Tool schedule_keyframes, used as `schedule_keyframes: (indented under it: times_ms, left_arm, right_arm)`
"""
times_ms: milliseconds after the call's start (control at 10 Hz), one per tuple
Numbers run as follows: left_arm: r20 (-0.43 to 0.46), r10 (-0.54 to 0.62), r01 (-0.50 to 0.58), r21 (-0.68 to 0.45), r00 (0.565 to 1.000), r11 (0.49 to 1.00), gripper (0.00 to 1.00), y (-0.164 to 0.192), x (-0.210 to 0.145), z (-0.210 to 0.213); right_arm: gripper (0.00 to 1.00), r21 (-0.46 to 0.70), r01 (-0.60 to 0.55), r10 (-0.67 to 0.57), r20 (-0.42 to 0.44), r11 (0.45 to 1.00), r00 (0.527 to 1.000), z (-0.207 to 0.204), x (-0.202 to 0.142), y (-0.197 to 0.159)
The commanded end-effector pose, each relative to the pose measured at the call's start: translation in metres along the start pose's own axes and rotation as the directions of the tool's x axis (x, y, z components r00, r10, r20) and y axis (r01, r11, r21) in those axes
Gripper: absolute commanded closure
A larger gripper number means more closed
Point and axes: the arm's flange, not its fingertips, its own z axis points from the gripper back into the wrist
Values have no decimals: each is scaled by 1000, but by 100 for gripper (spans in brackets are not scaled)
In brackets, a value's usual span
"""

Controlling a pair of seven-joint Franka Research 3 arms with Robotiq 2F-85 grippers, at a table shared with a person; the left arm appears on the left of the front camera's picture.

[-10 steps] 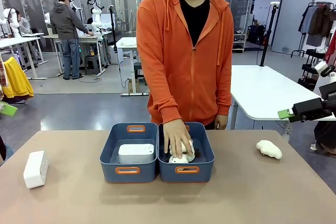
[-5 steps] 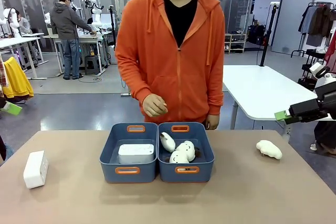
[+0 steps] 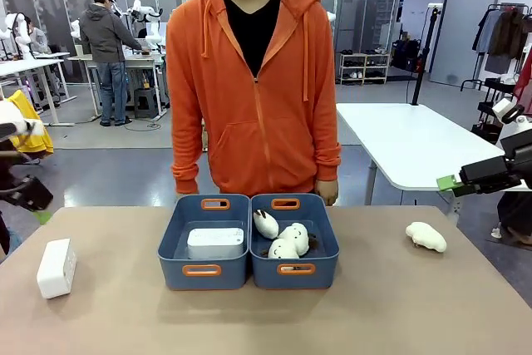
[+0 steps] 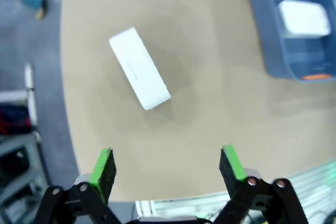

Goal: Sort the digital clocks into the basket.
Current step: Pick up the Digital clock from the table and place it into the empty Plastic storage basket.

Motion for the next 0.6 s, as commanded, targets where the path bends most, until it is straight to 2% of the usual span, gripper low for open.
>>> schedule_keyframes:
  times_ms: [0,200,300,500]
  left_arm:
    - [-86,158,-162,-41,984,986,0,3,39,-32]
    - [-99,256,-259,-16,962,966,0,10,56,-71]
    - [-141,289,-291,5,947,957,0,13,56,-87]
    - [-171,349,-346,46,921,937,0,21,56,-117]
  right_arm:
    - [0,-2,20,-20,-27,1000,999,2,4,1]
    - [0,-2,20,-20,-27,1000,999,2,4,1]
    - [0,-2,20,-20,-27,1000,999,2,4,1]
    - [0,-2,20,-20,-27,1000,999,2,4,1]
